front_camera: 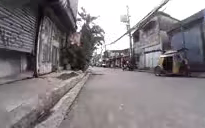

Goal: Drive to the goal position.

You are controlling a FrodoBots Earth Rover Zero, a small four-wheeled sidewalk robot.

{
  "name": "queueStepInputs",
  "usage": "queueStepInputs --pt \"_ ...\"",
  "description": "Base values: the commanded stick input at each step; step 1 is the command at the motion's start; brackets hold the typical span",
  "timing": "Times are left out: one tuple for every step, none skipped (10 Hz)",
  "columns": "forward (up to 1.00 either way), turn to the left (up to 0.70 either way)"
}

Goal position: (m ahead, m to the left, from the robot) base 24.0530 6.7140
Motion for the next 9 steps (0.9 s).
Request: queueStepInputs --pt "1.0 0.2" --pt "1.0 0.27" --pt "1.0 0.27" --pt "1.0 0.27" --pt "1.0 0.27" --pt "1.0 0.0" --pt "1.0 0.0" --pt "0.57 0.0" --pt "0.0 0.0"
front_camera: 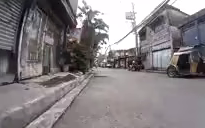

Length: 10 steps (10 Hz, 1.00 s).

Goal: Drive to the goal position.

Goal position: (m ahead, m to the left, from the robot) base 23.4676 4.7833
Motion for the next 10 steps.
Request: queueStepInputs --pt "0.0 0.0" --pt "0.0 0.0" --pt "0.0 0.0" --pt "0.0 0.0" --pt "0.45 0.0" --pt "1.0 0.0" --pt "1.0 0.0" --pt "1.0 0.0" --pt "1.0 0.0" --pt "1.0 0.0"
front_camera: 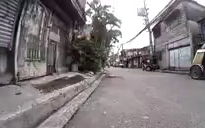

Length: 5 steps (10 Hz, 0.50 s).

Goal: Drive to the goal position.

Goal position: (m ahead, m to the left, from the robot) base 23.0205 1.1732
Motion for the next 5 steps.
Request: queueStepInputs --pt "1.0 0.0" --pt "1.0 0.0" --pt "1.0 0.0" --pt "1.0 0.0" --pt "1.0 -0.11"
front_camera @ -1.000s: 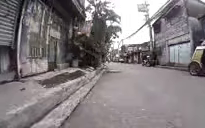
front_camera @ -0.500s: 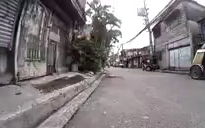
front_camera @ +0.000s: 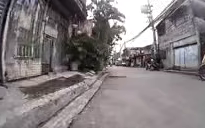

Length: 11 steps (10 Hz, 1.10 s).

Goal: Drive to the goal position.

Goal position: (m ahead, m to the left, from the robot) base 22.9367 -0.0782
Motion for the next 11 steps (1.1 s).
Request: queueStepInputs --pt "1.0 -0.27" --pt "1.0 -0.16" --pt "1.0 0.0" --pt "1.0 0.0" --pt "1.0 0.0" --pt "1.0 0.05" --pt "1.0 0.25" --pt "1.0 0.0" --pt "0.17 0.0" --pt "0.0 0.0" --pt "0.0 0.0"
